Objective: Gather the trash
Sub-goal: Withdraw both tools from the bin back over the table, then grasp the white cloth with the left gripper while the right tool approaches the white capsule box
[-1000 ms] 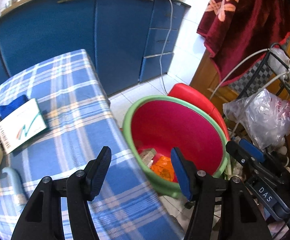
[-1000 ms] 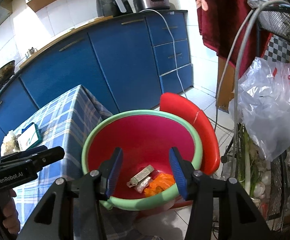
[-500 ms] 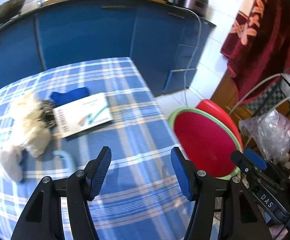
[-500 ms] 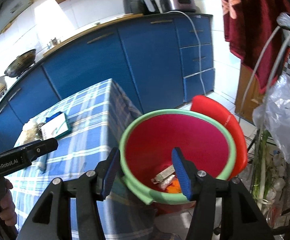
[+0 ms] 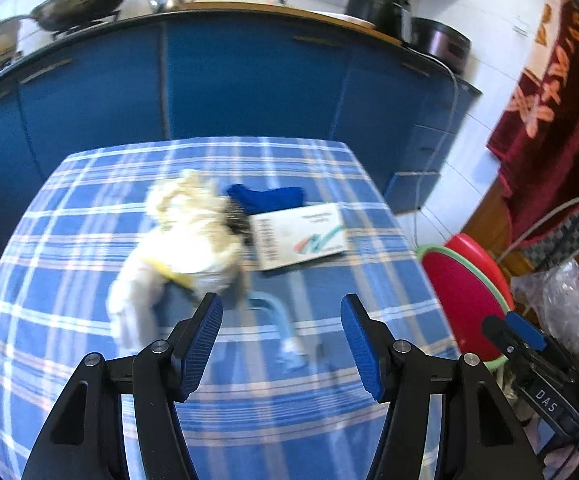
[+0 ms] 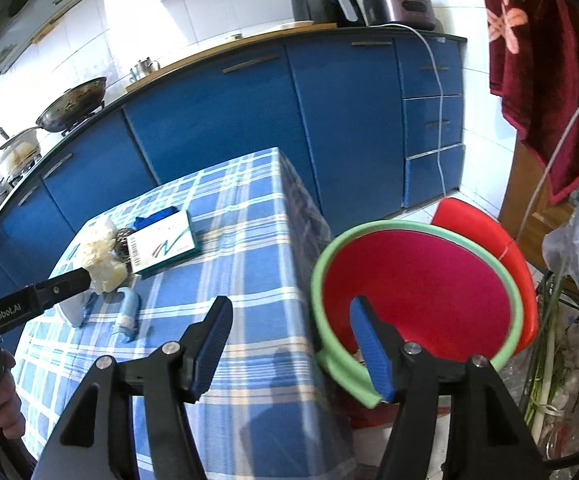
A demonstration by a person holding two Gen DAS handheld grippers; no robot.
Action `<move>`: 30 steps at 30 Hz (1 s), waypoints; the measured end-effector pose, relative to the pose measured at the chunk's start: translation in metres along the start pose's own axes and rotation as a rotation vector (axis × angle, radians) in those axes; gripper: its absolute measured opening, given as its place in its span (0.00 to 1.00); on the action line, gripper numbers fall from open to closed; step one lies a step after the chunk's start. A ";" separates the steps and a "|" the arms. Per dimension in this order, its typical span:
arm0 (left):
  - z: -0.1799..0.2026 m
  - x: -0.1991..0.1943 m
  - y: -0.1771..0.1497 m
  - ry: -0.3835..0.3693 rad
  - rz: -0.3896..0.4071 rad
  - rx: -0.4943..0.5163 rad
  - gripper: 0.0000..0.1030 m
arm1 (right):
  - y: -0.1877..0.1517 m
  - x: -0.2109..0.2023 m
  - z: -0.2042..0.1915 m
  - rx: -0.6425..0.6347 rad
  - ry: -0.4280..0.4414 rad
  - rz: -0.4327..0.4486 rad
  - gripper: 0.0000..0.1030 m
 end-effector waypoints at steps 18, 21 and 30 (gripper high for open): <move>-0.088 0.003 -0.012 0.133 0.026 -0.100 0.61 | 0.001 0.011 -0.047 -0.063 0.008 -0.032 0.69; -0.093 0.011 -0.013 0.136 0.021 -0.104 0.61 | 0.000 0.013 -0.053 -0.069 0.007 -0.039 0.69; -0.103 0.026 -0.015 0.110 0.005 -0.119 0.44 | 0.001 0.019 -0.065 -0.093 0.007 -0.053 0.71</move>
Point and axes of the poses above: each gripper's, at about its wrist camera, not at the fingertips, and x roughly the way its jaws point, z to its right, y to its top, the point moved 2 cm from there along x, roughly the way its jaws point, and after that the axes turned 8 degrees about -y, right-handed, at the moved point
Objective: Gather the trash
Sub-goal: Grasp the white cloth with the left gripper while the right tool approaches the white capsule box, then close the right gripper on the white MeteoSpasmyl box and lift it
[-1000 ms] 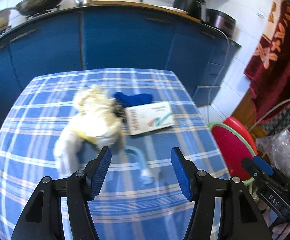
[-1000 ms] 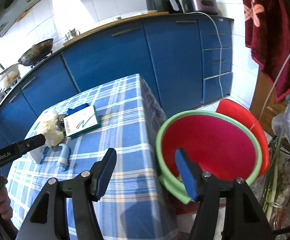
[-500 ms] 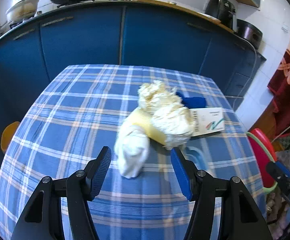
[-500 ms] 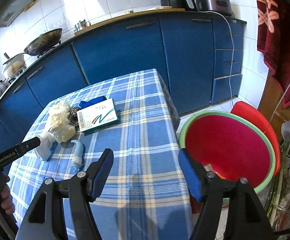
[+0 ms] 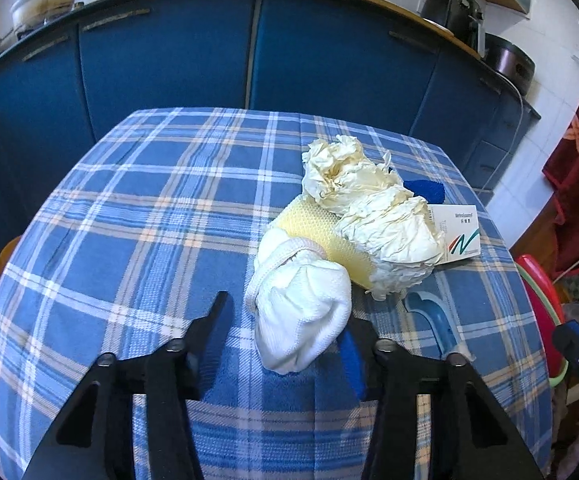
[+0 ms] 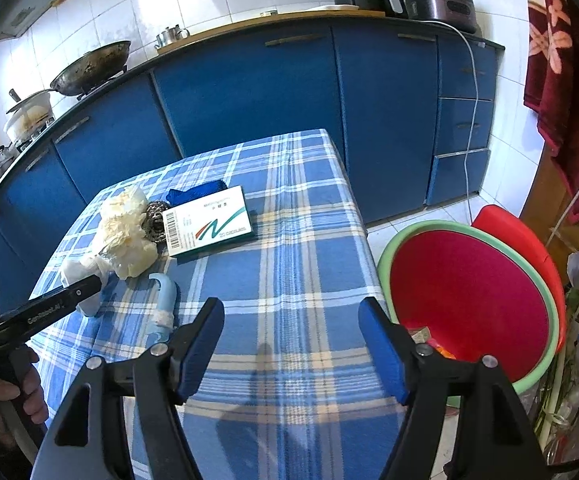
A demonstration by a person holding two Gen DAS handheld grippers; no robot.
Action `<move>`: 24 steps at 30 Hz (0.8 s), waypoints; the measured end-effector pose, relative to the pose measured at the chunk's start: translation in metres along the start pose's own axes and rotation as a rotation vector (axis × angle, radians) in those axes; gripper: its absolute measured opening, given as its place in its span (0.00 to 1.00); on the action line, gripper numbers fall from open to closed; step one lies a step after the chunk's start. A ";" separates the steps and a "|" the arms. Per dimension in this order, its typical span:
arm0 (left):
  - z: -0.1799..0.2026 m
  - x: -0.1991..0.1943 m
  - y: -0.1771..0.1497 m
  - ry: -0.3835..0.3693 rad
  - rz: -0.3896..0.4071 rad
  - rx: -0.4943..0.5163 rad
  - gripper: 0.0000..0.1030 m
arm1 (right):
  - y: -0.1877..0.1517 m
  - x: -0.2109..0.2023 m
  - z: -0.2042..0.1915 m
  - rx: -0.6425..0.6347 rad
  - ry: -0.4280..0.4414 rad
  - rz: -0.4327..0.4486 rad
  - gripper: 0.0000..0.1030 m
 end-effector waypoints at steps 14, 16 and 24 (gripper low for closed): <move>-0.018 -0.011 0.004 -0.058 0.063 -0.062 0.18 | 0.015 0.009 -0.025 -0.037 0.029 0.001 0.72; -0.024 -0.014 0.005 -0.049 0.076 -0.080 0.18 | 0.019 0.013 -0.030 -0.044 0.030 0.000 0.72; -0.040 -0.031 0.004 -0.056 0.120 -0.128 0.18 | 0.031 0.038 -0.061 -0.110 0.048 -0.025 0.88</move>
Point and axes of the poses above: each gripper's, at about its wrist camera, not at the fingertips, and x roughly the way its jaws point, z to its right, y to its top, the point moved 2 cm from there along x, roughly the way its jaws point, and after that the axes turned 8 degrees about -y, right-handed, at the moved point
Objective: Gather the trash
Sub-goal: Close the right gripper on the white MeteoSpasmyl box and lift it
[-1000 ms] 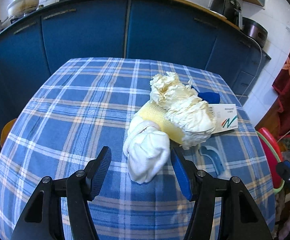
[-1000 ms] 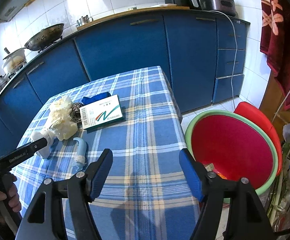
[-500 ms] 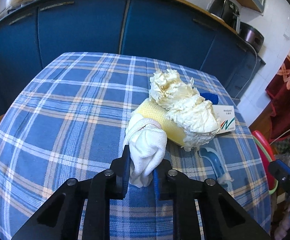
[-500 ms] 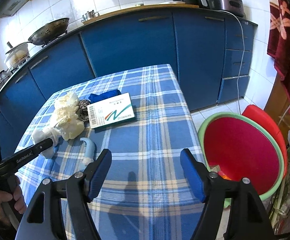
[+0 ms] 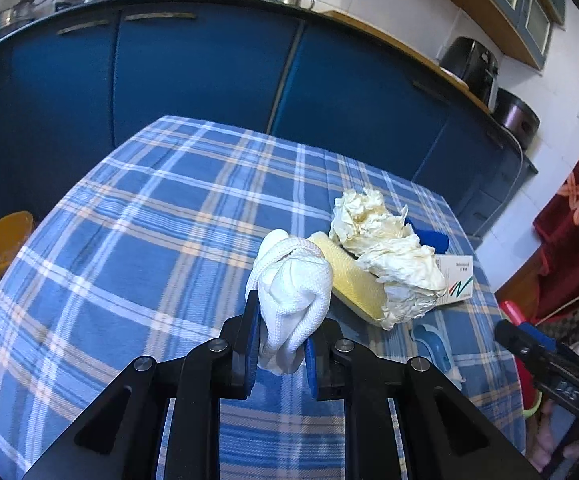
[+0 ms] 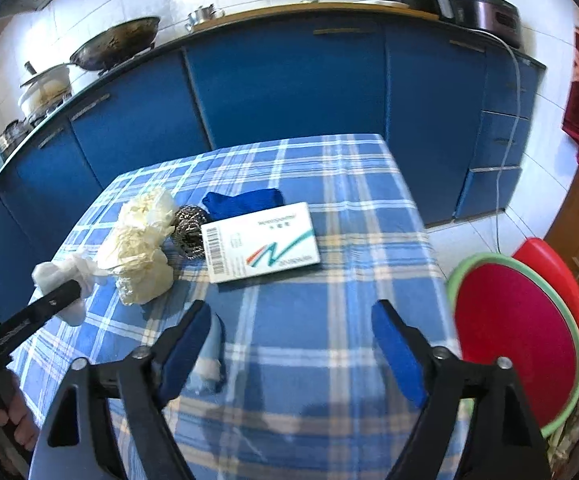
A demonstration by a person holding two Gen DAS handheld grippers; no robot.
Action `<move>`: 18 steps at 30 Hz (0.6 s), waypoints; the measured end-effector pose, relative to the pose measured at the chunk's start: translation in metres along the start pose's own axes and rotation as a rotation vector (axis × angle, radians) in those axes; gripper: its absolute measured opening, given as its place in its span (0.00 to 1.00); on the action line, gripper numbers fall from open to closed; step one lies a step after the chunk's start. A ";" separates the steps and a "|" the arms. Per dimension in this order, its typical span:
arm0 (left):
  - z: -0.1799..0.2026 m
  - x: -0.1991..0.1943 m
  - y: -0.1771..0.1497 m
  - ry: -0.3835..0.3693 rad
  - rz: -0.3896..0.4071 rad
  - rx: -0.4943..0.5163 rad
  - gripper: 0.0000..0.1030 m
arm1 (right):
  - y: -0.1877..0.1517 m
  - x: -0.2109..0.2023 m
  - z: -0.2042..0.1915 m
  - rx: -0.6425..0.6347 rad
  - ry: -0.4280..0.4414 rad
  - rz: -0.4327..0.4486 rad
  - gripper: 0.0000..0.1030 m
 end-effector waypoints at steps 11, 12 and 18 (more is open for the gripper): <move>-0.015 -0.013 0.003 -0.001 0.032 -0.040 0.18 | 0.018 0.045 -0.014 -0.043 -0.013 -0.058 0.99; -0.016 -0.014 0.003 -0.001 0.034 -0.042 0.18 | 0.018 0.048 -0.012 -0.031 -0.010 -0.070 0.99; -0.019 -0.015 0.003 -0.003 0.040 -0.055 0.18 | 0.023 0.061 -0.007 0.057 0.033 -0.122 1.00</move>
Point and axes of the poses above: each gripper's, at about its wrist camera, not at the fingertips, and x roughly the way its jaws point, z to its right, y to its top, the point moved 2 cm from there along x, roughly the way its jaws point, and after that the axes turned 8 degrees about -y, right-handed, at the moved point
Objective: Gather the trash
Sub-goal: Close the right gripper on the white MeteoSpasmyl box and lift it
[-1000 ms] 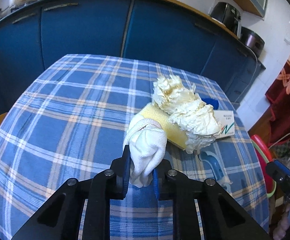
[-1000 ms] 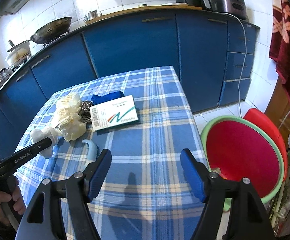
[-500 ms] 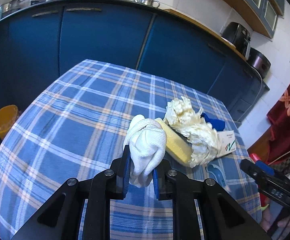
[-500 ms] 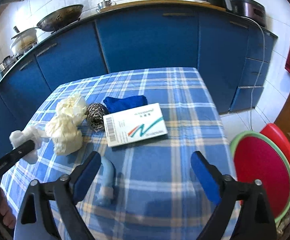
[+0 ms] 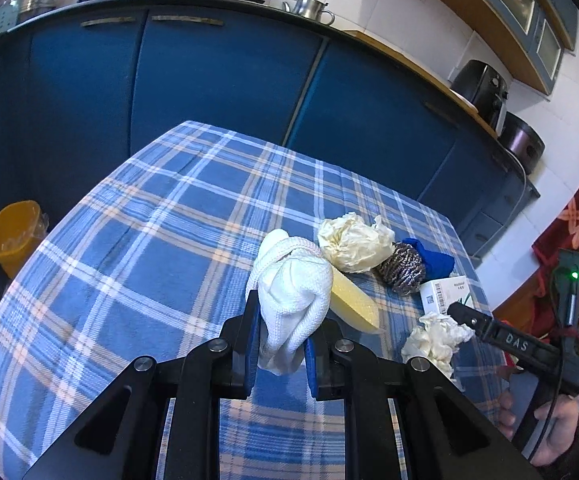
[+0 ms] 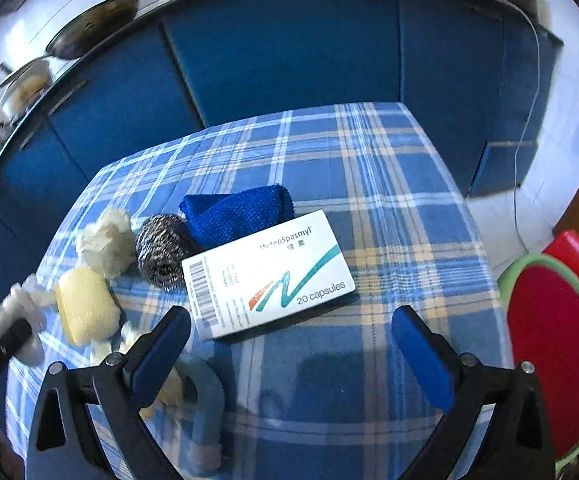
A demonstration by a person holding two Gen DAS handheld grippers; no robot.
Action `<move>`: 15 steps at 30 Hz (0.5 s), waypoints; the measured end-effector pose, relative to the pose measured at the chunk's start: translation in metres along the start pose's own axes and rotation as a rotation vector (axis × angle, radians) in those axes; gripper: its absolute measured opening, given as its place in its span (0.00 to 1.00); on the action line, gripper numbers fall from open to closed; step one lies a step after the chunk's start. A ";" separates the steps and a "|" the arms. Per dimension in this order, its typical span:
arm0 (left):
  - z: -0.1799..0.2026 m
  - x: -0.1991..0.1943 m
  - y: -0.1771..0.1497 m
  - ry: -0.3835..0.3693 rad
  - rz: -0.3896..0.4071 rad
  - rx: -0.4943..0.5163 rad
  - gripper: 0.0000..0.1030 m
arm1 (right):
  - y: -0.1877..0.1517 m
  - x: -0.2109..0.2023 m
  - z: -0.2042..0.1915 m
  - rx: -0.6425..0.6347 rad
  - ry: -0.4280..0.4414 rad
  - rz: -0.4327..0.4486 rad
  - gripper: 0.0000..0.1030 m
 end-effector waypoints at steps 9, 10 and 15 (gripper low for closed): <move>0.000 -0.009 0.002 -0.006 0.020 0.003 0.18 | 0.013 0.018 -0.019 -0.144 -0.050 -0.002 1.00; -0.001 -0.010 0.002 -0.006 0.022 0.002 0.18 | 0.013 0.021 -0.020 -0.156 -0.050 -0.009 1.00; 0.003 -0.009 0.000 -0.023 0.014 0.012 0.18 | 0.015 0.033 -0.021 -0.177 -0.063 -0.029 1.00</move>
Point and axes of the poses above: each gripper's, at about its wrist camera, not at the fingertips, and x roughly the way its jaws point, z to its right, y to its top, the point moved 2 cm from there along x, roughly the way its jaws point, and after that the axes turned 8 degrees about -y, right-handed, at the moved point
